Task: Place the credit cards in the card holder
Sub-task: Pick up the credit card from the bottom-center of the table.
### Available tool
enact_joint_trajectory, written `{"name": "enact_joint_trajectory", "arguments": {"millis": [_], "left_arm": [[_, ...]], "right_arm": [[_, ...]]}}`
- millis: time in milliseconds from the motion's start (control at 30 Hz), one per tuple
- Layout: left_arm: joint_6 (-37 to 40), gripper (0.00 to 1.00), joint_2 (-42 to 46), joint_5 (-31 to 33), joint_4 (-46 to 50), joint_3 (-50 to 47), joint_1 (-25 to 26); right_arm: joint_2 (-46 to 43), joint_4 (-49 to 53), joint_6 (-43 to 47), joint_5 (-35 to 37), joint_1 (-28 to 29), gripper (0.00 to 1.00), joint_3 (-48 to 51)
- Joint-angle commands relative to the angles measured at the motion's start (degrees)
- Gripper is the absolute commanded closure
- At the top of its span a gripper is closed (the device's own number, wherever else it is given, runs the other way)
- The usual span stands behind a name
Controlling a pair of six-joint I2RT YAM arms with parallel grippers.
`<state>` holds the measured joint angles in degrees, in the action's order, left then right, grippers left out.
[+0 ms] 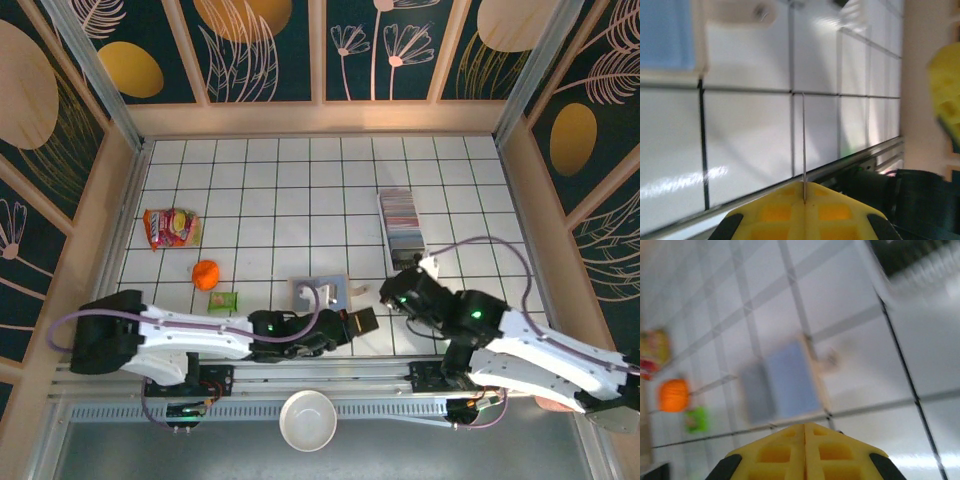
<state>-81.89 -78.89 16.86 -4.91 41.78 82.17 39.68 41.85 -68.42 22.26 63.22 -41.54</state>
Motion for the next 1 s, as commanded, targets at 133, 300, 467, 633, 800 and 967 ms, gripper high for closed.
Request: {"name": "enact_joint_trajectory", "arguments": {"millis": [133, 300, 467, 633, 800, 967], "left_arm": [[46.81, 1.00, 12.19, 6.19, 6.56, 3.31, -3.77], [68.03, 1.00, 22.96, 6.15, 1.25, -2.99, -3.77], [80.98, 1.00, 29.44, 2.71, 1.07, -5.07, -3.77], [89.70, 1.00, 27.72, 0.94, 5.66, -2.38, -3.79], [93.77, 1.00, 26.85, 1.69, 5.52, -1.87, -3.77], [94.83, 1.00, 26.71, -3.00, 4.20, -1.98, -3.77]], "right_arm": [[-5.28, -8.72, 62.08, -0.13, 0.18, 0.98, -11.59], [-12.34, -8.95, 101.57, -16.00, 0.15, 0.90, -11.60], [-9.70, -0.66, 117.91, -26.53, 0.38, 0.65, -15.82], [2.65, 4.41, 118.95, -28.06, 0.28, 0.58, -22.33], [8.92, 4.08, 123.84, -28.69, -0.76, 0.58, -22.56], [9.85, 0.85, 123.29, -31.93, -3.61, 0.57, -19.94]]}}
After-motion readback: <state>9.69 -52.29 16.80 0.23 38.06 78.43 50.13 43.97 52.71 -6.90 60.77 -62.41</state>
